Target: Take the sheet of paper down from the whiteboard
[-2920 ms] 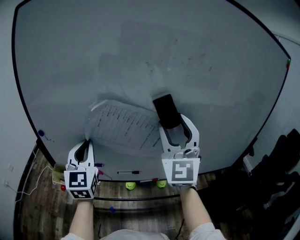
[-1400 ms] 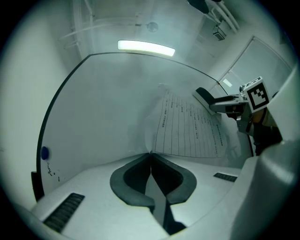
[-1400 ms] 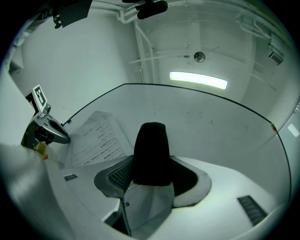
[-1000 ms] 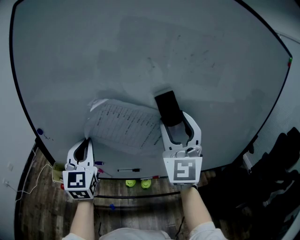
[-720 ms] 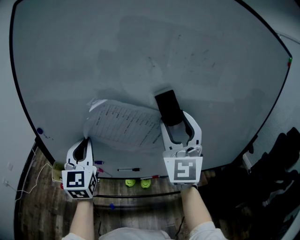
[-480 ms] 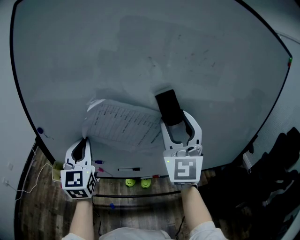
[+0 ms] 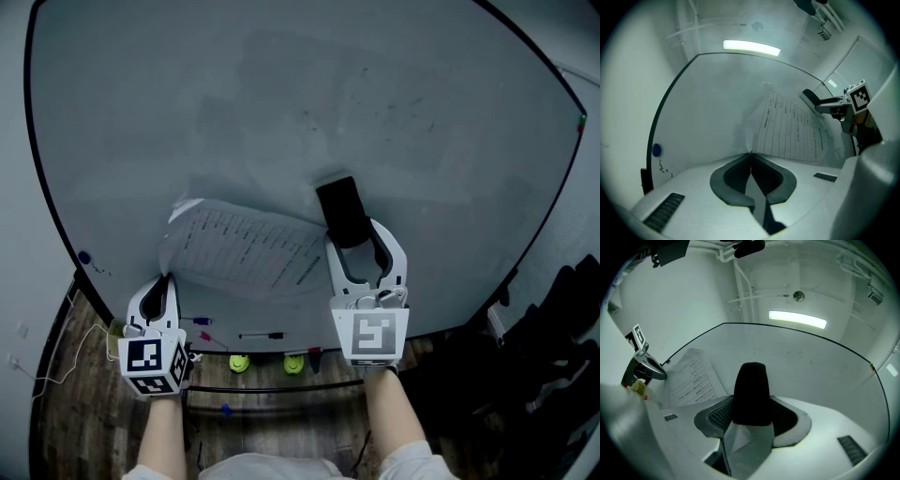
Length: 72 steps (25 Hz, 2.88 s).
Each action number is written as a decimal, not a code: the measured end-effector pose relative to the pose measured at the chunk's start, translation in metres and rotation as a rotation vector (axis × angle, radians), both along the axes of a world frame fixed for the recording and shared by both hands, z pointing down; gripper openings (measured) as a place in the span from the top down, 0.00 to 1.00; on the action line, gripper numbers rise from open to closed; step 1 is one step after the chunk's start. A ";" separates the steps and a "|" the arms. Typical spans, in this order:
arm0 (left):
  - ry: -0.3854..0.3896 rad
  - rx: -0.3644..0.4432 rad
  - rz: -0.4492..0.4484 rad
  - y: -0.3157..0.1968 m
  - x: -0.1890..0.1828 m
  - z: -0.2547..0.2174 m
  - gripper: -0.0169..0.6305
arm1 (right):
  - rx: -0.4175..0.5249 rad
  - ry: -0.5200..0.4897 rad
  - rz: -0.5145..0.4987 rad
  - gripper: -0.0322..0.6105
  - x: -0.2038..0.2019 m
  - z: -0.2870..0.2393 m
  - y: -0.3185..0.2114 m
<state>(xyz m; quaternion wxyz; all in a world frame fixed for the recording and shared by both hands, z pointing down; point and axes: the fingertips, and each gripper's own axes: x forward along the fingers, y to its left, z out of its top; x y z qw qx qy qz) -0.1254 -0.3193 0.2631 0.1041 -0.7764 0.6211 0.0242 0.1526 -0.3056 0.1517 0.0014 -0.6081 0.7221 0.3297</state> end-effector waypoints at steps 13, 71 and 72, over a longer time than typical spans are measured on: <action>-0.004 -0.005 -0.013 -0.003 -0.003 0.002 0.95 | 0.008 -0.011 0.001 0.58 0.003 0.005 -0.004; -0.132 -0.090 0.032 -0.031 0.002 0.036 0.95 | -0.259 0.006 0.039 0.91 -0.030 0.117 -0.034; -0.138 -0.093 0.040 -0.032 0.003 0.042 0.95 | -0.260 0.015 0.036 0.91 -0.031 0.120 -0.033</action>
